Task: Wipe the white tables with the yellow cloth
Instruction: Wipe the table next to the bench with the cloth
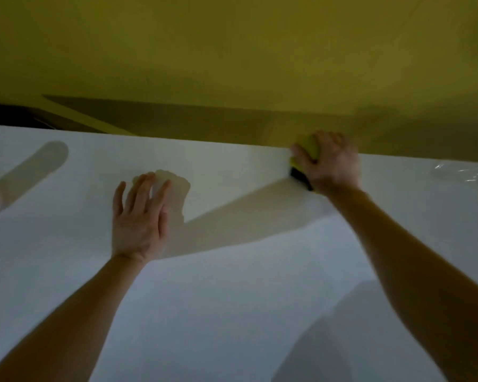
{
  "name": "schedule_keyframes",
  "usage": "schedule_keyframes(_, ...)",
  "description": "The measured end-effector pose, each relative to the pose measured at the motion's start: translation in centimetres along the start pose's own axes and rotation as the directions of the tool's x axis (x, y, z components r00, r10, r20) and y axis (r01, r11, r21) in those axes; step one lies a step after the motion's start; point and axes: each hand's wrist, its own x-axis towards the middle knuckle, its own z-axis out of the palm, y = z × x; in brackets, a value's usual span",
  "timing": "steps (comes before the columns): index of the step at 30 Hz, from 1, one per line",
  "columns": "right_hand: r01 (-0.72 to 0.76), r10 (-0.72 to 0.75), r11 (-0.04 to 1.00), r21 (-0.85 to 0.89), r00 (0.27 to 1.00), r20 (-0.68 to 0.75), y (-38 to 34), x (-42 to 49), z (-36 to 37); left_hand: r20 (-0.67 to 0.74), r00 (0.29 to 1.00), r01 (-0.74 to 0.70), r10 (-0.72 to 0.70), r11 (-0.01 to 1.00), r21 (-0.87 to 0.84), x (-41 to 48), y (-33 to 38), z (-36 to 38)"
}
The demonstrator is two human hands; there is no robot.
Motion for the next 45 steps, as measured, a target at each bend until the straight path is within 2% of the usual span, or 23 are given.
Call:
schedule_keyframes(2, -0.071, 0.073, 0.993, -0.095, 0.997, 0.018, 4.6, -0.4, -2.0, 0.006, 1.000, -0.014, 0.014, 1.000, 0.018, 0.0, 1.3, -0.3)
schedule_keyframes(5, -0.190, 0.190, 0.963, -0.192, 0.982, -0.021, 1.2, -0.4, -0.5, 0.024, 0.997, 0.068, -0.068, 0.998, 0.004, -0.2, 5.6, -1.4)
schedule_keyframes(7, -0.073, 0.078, 0.991, -0.111, 0.996, 0.042, -5.2, 0.5, 1.0, 0.034, 0.999, 0.040, -0.040, 0.999, -0.012, -0.2, 9.5, -2.0)
schedule_keyframes(8, 0.008, 0.001, 0.998, -0.069, 0.992, 0.130, -8.1, 0.9, 1.4, 0.034, 0.999, 0.043, -0.042, 0.999, -0.019, 0.0, 11.8, -2.3)
schedule_keyframes(10, 0.117, -0.099, 0.992, -0.037, 0.941, 0.324, -11.7, 1.7, 1.6, 0.037, 0.991, 0.126, -0.125, 0.992, -0.026, 0.2, 16.3, -2.5)
schedule_keyframes(11, 0.159, -0.142, 0.987, -0.019, 0.927, 0.347, -11.7, 2.0, 1.8, 0.047, 0.981, 0.188, -0.186, 0.982, -0.031, 0.4, 18.7, -2.3)
schedule_keyframes(14, 0.185, -0.186, 0.982, 0.034, 0.927, 0.327, -5.6, 2.1, 0.7, 0.075, 0.958, 0.282, -0.278, 0.958, -0.043, 1.7, 24.0, -0.8)
schedule_keyframes(15, 0.173, -0.176, 0.984, 0.035, 0.948, 0.264, -2.0, 1.6, -0.2, 0.085, 0.957, 0.282, -0.278, 0.958, -0.044, 1.7, 24.8, -0.3)
schedule_keyframes(17, 0.102, -0.101, 0.995, -0.007, 0.992, 0.077, 5.8, 1.0, -2.7, 0.078, 0.957, 0.283, -0.280, 0.959, -0.032, 1.8, 25.1, 0.4)
schedule_keyframes(19, -0.025, 0.025, 0.997, -0.068, 1.000, 0.000, 11.5, 0.3, -5.4, 0.082, 0.955, 0.289, -0.286, 0.957, -0.035, 1.7, 24.9, 0.5)
schedule_keyframes(22, -0.226, 0.231, 0.952, -0.206, 0.973, -0.001, 10.6, 0.4, -5.4, 0.075, 0.952, 0.299, -0.296, 0.953, -0.041, 1.8, 24.8, 0.7)
schedule_keyframes(23, -0.216, 0.227, 0.954, -0.206, 0.973, 0.035, 8.0, 0.8, -4.5, 0.079, 0.952, 0.300, -0.296, 0.953, -0.049, 1.8, 24.8, 0.8)
schedule_keyframes(25, -0.075, 0.099, 0.989, -0.126, 0.975, 0.200, 1.4, 1.9, -2.2, 0.066, 0.953, 0.299, -0.295, 0.953, -0.059, 1.6, 24.8, 0.6)
schedule_keyframes(27, 0.102, -0.082, 0.994, -0.034, 0.926, 0.368, -5.3, 3.1, 0.2, 0.055, 0.952, 0.305, -0.303, 0.951, -0.052, 1.6, 24.8, 0.8)
schedule_keyframes(28, 0.141, -0.135, 0.990, 0.016, 0.897, 0.421, -8.3, 3.7, 0.9, 0.049, 0.950, 0.312, -0.309, 0.949, -0.055, 1.6, 24.7, 0.9)
schedule_keyframes(31, 0.196, -0.227, 0.974, 0.115, 0.849, 0.478, -12.1, 4.4, 1.4, 0.046, 0.949, 0.315, -0.313, 0.946, -0.074, 1.7, 24.8, 0.8)
schedule_keyframes(33, 0.195, -0.237, 0.971, 0.139, 0.869, 0.435, -9.1, 3.7, 0.7, 0.020, 0.950, 0.311, -0.311, 0.948, -0.068, 1.8, 24.8, 0.8)
schedule_keyframes(35, 0.126, -0.164, 0.974, 0.190, 0.967, 0.194, -3.0, 1.7, -0.6, 0.006, 0.950, 0.311, -0.311, 0.948, -0.066, 1.6, 25.0, 0.7)
schedule_keyframes(36, 0.068, -0.087, 0.983, 0.168, 0.991, 0.105, 0.7, 0.7, -1.7, 0.005, 0.950, 0.313, -0.313, 0.948, -0.065, 1.5, 25.1, 0.6)
schedule_keyframes(40, -0.237, 0.238, 0.970, -0.061, 0.971, 0.007, 12.0, -1.0, -6.4, 0.016, 0.950, 0.312, -0.311, 0.947, -0.077, 1.8, 25.1, 0.6)
schedule_keyframes(42, -0.357, 0.361, 0.923, -0.142, 0.932, 0.006, 11.4, -0.9, -6.3, 0.035, 0.949, 0.316, -0.315, 0.946, -0.074, 1.7, 25.1, 0.6)
schedule_keyframes(43, -0.378, 0.389, 0.914, -0.147, 0.920, 0.054, 9.2, -0.6, -5.5, 0.037, 0.947, 0.321, -0.318, 0.944, -0.079, 1.7, 25.1, 0.5)
schedule_keyframes(45, -0.287, 0.301, 0.953, -0.094, 0.930, 0.210, 2.4, 0.2, -3.0, 0.024, 0.950, 0.314, -0.313, 0.946, -0.079, 1.7, 25.2, 0.4)
